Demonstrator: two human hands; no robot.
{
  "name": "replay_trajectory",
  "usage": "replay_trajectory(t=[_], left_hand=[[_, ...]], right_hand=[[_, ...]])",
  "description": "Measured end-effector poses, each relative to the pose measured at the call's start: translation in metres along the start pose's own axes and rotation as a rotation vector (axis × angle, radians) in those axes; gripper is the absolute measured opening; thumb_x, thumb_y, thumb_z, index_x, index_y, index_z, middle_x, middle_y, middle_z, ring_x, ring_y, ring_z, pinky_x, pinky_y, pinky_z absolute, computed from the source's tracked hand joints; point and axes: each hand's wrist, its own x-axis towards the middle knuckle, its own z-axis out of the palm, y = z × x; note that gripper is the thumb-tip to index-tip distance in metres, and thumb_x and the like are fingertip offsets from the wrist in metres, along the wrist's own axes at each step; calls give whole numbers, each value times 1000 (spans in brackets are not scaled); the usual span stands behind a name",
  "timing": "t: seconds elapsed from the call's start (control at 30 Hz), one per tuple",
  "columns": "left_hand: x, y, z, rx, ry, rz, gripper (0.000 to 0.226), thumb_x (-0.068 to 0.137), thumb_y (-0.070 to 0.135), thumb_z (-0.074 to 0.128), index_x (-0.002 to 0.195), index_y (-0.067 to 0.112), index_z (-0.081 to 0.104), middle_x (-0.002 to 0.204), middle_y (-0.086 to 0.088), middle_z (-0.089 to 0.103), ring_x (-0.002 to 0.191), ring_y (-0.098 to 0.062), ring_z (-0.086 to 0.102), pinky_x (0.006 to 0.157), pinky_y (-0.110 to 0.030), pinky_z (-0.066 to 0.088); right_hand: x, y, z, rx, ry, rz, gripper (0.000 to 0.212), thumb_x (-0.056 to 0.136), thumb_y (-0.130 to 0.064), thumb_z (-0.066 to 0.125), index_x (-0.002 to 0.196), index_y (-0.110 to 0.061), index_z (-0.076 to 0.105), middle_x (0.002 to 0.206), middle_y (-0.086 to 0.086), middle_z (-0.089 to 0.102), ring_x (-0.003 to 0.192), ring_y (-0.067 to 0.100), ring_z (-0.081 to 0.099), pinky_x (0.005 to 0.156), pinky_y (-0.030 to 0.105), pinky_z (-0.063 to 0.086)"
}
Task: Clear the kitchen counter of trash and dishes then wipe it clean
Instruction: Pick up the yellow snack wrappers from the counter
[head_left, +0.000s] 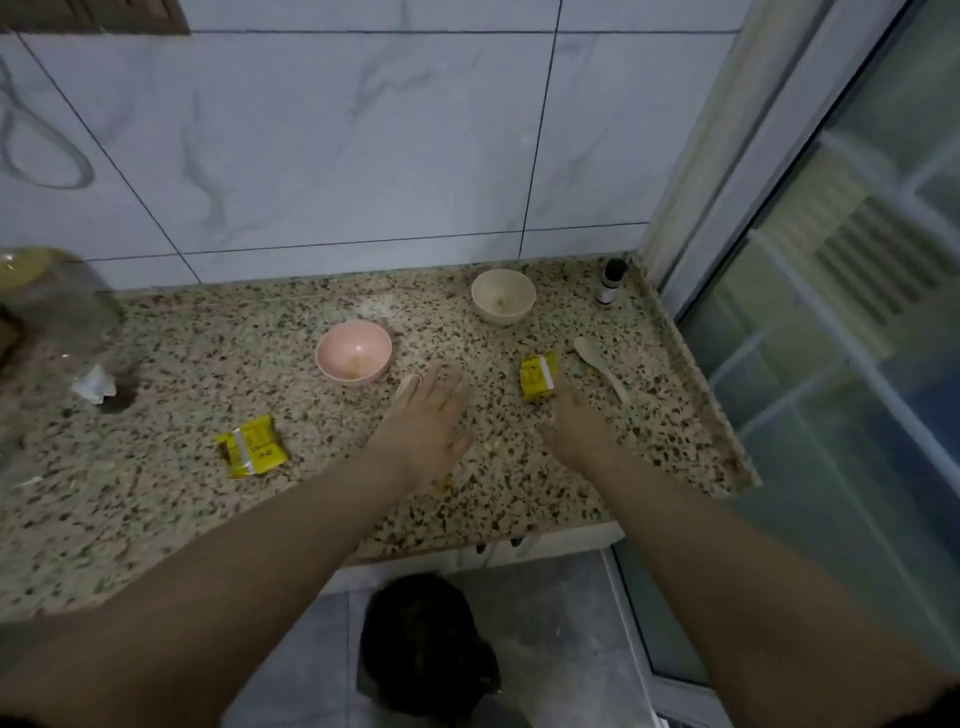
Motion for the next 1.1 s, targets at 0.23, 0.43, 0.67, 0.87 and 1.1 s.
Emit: replay_trajectory(t=[0.23, 0.43, 0.67, 0.87, 1.1], left_hand=[[53, 4, 24, -98, -34, -21, 63, 101, 50, 33, 156, 25, 15, 165, 2, 0, 152, -21, -6, 124, -43, 0], [56, 2, 50, -187, -8, -109, 61, 102, 49, 33, 156, 27, 16, 165, 5, 2, 152, -21, 0, 124, -43, 4], [39, -11, 59, -270, 61, -121, 49, 101, 43, 41, 148, 31, 34, 164, 7, 15, 152, -21, 5, 123, -44, 14], [22, -29, 56, -194, 120, -162, 52, 100, 47, 35, 146, 22, 42, 161, 0, 24, 151, -23, 14, 122, -47, 19], [-5, -61, 46, -150, 86, -362, 63, 98, 40, 47, 155, 23, 24, 164, 1, 14, 151, -28, 10, 122, -45, 15]], right_hand=[[62, 13, -11, 63, 103, 76, 74, 94, -31, 58, 155, -16, 19, 152, 18, 34, 133, 37, 41, 103, 47, 42], [98, 12, -9, 68, 146, 221, 73, 92, -43, 60, 149, -8, 32, 148, 18, 39, 133, 36, 42, 101, 45, 43], [118, 2, 0, 59, 149, 234, 73, 88, -42, 66, 144, -5, 38, 143, 20, 44, 130, 37, 44, 104, 44, 44], [118, -15, 7, 68, 121, 263, 70, 87, -33, 69, 143, -8, 36, 142, 19, 45, 130, 37, 45, 103, 46, 44], [112, -32, 20, 88, 80, 257, 54, 86, -31, 65, 133, -11, 48, 131, 16, 57, 119, 36, 55, 97, 43, 49]])
